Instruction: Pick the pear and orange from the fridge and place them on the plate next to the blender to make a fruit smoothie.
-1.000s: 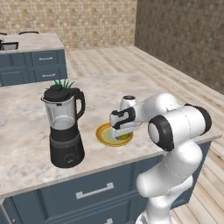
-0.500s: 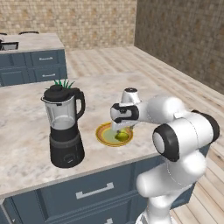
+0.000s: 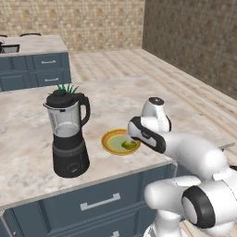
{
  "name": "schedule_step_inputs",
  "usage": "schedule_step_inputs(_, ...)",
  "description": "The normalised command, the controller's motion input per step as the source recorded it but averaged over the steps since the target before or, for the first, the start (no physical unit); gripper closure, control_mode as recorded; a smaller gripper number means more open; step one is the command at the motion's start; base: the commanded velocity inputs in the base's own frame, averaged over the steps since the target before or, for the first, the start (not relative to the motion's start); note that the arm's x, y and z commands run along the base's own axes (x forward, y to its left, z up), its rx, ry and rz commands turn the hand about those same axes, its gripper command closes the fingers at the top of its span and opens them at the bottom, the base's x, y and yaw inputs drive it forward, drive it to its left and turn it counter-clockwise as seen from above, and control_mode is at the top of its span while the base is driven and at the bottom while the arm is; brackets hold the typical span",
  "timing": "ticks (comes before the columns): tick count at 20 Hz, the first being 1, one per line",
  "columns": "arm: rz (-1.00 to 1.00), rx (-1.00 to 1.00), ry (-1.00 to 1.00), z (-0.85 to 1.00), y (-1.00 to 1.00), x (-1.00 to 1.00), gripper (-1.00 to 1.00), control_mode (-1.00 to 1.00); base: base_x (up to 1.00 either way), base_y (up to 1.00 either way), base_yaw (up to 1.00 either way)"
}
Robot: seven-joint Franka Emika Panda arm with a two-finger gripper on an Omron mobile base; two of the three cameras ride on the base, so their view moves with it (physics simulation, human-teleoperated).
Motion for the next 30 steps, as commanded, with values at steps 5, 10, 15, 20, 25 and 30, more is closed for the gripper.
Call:
schedule_step_inputs(5,-0.06,0.09,-0.14,0.00,-0.17,-0.57,-1.00,-1.00,0.00,0.00,0.00)
schedule_step_inputs(10,0.00,-0.05,0.03,0.00,0.00,0.04,-1.00,-1.00,0.00,0.00,0.00)
schedule_step_inputs(15,0.00,0.00,-0.01,0.00,-0.04,-0.25,-1.00,1.00,-0.40,-0.05,0.00)
schedule_step_inputs(20,0.00,0.00,0.00,0.00,0.00,0.00,-1.00,1.00,-1.00,0.28,0.07)
schedule_step_inputs(25,0.00,0.00,0.00,0.00,0.00,0.00,-1.00,1.00,-0.67,0.94,0.50)
schedule_step_inputs(30,0.00,0.00,0.00,0.00,0.00,0.00,-1.00,1.00,-0.23,0.96,0.67)
